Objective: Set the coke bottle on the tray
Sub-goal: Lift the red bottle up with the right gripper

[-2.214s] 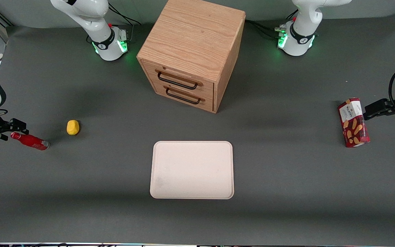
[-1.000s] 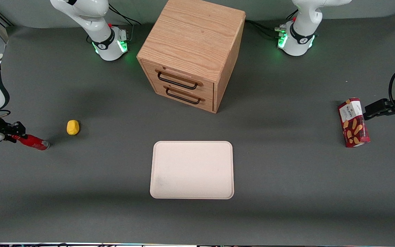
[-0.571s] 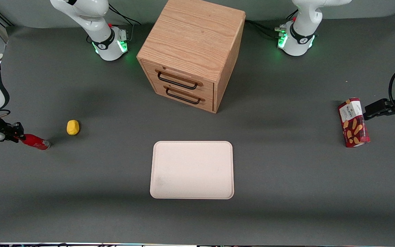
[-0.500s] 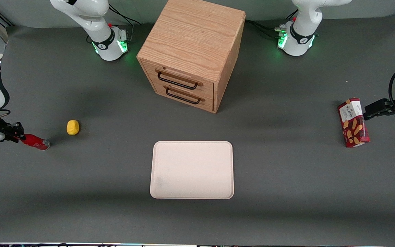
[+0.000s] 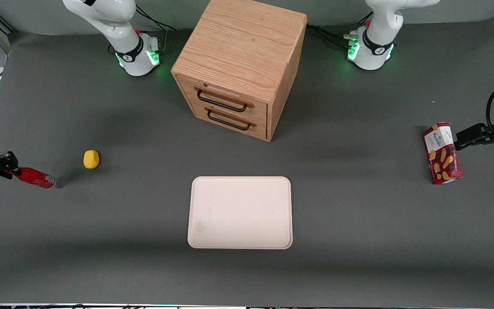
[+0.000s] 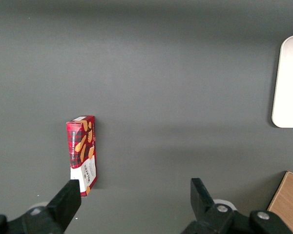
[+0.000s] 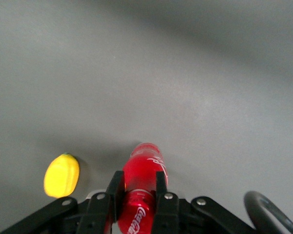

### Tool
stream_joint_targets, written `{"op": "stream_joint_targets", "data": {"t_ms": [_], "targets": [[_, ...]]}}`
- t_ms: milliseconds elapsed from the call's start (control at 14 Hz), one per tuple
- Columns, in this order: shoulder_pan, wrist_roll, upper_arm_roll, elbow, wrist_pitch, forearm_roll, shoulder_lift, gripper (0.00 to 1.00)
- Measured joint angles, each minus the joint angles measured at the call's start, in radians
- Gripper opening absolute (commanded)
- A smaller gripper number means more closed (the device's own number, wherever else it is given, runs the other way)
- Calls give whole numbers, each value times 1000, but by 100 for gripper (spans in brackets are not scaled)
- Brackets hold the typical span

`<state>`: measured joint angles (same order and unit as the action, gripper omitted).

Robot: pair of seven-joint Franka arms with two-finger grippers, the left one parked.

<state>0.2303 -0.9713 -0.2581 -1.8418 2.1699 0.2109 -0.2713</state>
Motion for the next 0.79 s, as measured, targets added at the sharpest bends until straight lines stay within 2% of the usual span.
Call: {"op": "stream_joint_targets", "data": {"t_ms": [214,500,786], "targets": [[0,0,-6,93,-161,-18,48,0],[-18,0,-26,198,-327,-96,132,0],[-64,0,-71,325,-497,-142,202,0]]}}
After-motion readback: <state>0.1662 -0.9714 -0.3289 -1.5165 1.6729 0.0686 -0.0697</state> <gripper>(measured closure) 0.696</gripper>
